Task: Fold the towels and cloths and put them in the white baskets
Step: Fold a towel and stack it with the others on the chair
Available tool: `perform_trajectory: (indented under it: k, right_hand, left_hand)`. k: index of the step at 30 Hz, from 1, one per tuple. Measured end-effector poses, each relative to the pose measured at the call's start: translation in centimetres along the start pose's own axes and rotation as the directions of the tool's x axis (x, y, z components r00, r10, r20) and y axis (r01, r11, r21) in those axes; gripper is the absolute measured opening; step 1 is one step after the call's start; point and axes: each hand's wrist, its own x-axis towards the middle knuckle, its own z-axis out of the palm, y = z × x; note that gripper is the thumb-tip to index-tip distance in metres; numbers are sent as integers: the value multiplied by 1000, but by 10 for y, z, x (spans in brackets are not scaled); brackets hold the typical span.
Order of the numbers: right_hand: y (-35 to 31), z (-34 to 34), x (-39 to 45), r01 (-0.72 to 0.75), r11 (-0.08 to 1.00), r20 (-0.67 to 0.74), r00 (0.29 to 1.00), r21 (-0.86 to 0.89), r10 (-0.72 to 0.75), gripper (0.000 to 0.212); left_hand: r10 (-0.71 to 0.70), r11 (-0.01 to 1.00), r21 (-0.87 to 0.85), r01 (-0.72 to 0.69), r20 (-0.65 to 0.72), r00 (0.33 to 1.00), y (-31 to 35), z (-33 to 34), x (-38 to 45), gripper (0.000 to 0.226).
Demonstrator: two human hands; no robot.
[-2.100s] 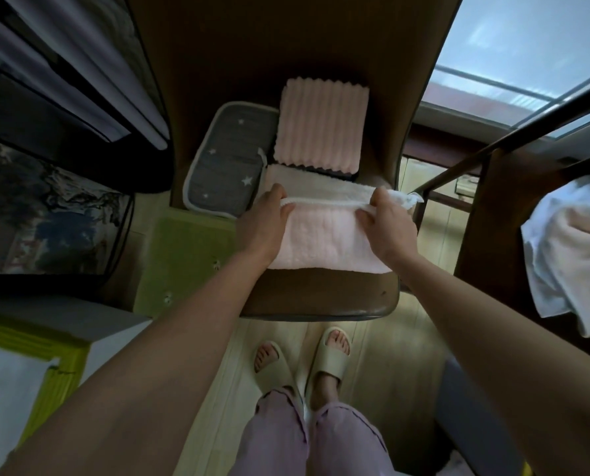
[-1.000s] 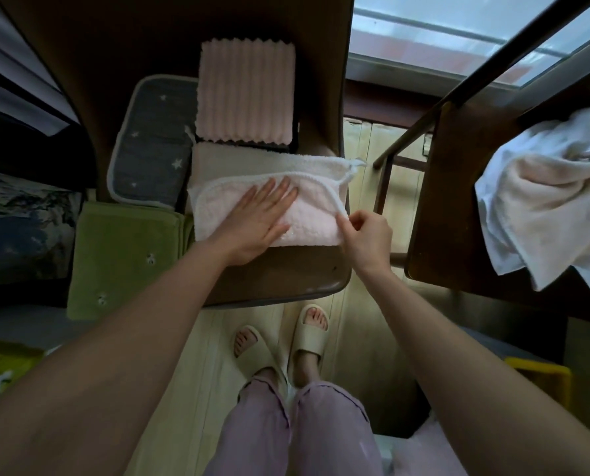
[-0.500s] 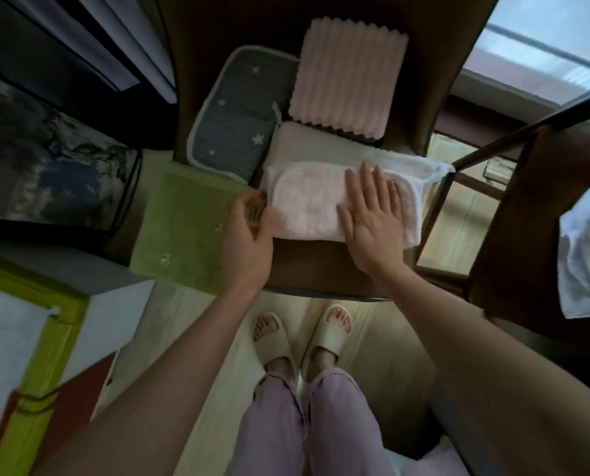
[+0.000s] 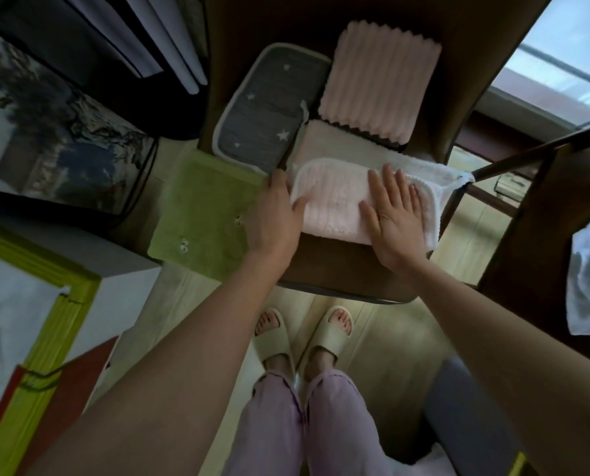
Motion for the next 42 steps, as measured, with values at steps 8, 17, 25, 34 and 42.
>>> perform_trajectory:
  k: [8, 17, 25, 34, 42]
  right_hand:
    - [17, -40, 3, -136, 978, -130, 985, -157, 116, 46]
    - [14, -68, 7, -267, 912, -104, 964, -312, 247, 33]
    - [20, -97, -30, -303, 898, 73, 952, 318, 296, 22]
    - [25, -124, -15, -350, 380, 79, 815, 856, 573, 20]
    - [23, -81, 26, -347, 698, -136, 833, 626, 536, 22]
  left_hand:
    - [-24, 999, 30, 21, 89, 996, 4, 6, 26, 53]
    - [141, 989, 44, -142, 43, 989, 9, 0, 23, 42]
    - [209, 968, -135, -213, -41, 977, 11, -16, -1, 30]
    - [139, 926, -358, -121, 24, 990, 54, -27, 25, 38]
    - [81, 996, -39, -82, -31, 996, 55, 13, 57, 47]
